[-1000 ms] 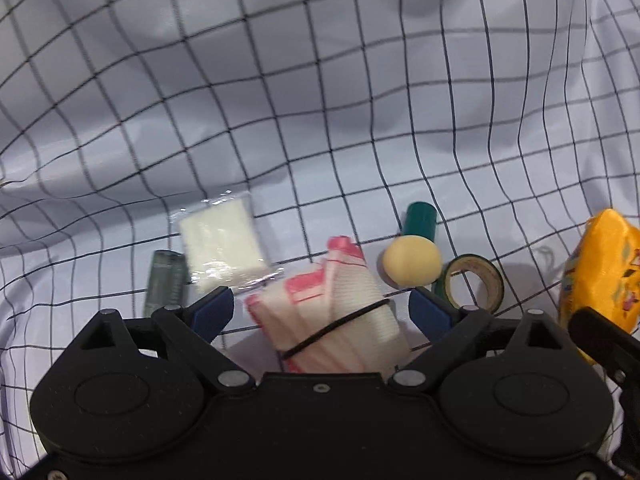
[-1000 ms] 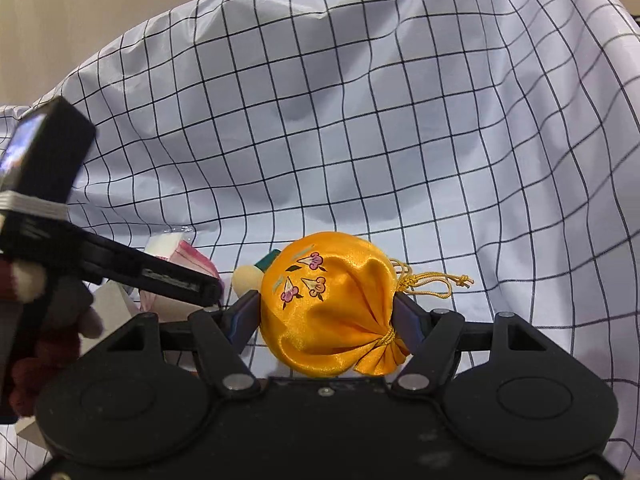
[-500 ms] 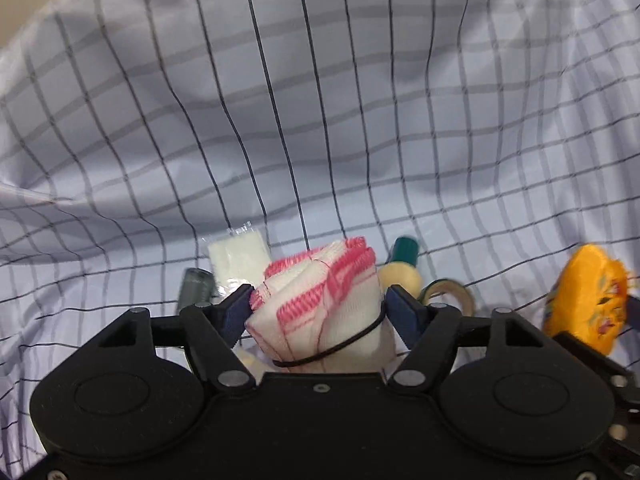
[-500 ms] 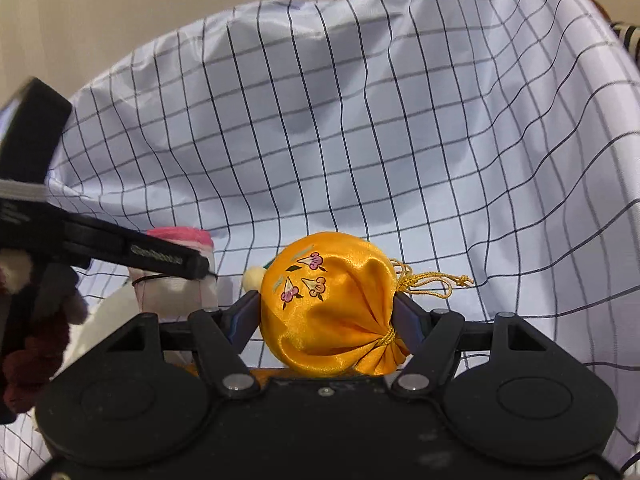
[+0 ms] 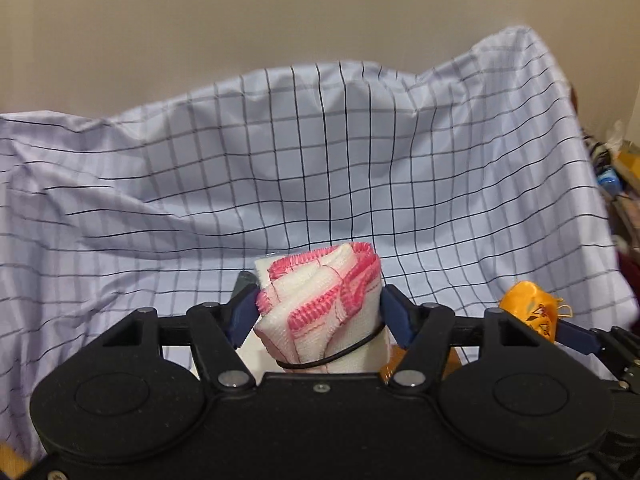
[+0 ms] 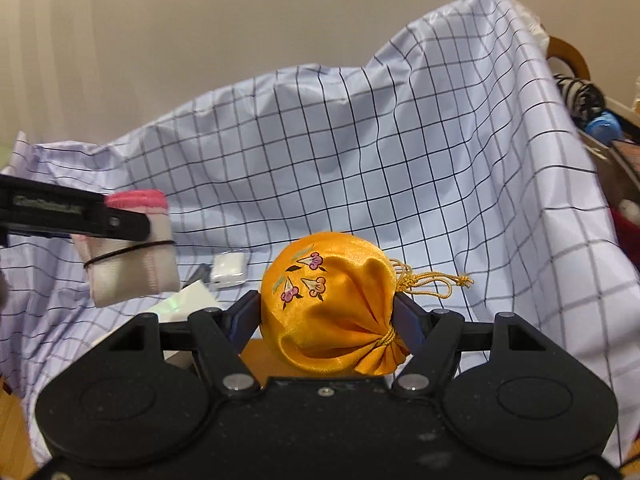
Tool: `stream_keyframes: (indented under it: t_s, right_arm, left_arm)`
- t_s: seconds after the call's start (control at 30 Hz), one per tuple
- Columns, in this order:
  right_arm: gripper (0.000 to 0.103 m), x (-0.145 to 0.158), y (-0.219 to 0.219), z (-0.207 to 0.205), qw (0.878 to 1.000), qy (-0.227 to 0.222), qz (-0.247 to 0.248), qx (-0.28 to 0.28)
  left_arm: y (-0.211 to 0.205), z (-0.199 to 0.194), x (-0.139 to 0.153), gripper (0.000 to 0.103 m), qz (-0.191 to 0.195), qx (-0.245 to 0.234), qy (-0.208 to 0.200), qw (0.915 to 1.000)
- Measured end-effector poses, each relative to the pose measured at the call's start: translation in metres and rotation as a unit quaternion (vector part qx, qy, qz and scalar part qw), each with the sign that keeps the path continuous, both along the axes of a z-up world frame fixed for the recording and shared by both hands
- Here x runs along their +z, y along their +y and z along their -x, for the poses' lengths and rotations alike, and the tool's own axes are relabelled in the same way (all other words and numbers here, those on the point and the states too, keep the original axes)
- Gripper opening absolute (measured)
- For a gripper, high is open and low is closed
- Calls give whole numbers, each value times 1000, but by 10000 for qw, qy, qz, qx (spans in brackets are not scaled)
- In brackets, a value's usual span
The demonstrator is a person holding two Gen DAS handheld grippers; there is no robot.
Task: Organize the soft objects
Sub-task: 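Grasp the pink-white towel with the left tool while the right tool grasps the orange pouch, then lower the towel into the basket while the right tool lowers the orange pouch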
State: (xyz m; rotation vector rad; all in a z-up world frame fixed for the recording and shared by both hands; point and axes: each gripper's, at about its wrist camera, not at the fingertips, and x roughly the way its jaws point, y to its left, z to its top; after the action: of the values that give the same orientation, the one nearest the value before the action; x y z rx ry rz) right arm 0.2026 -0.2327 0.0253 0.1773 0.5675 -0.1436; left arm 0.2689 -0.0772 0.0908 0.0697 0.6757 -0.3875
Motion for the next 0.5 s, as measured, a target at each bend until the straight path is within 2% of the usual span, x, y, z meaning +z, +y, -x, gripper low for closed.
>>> stream_keyframes:
  t_s: [0.2,0.33,0.5]
  right_arm:
    - [70,8,15,62,9999,-144,-63,39]
    - [70,9,19,101,9997,-162,-188,66]
    - [70,3,23,142,9992,-141,-360,120]
  left_arm:
    - [27,62,3,61,240,56,-35,9997]
    - [40,102,-7,61,359,44,70,9993]
    - [52,146,-31,61,560,125,414,9975]
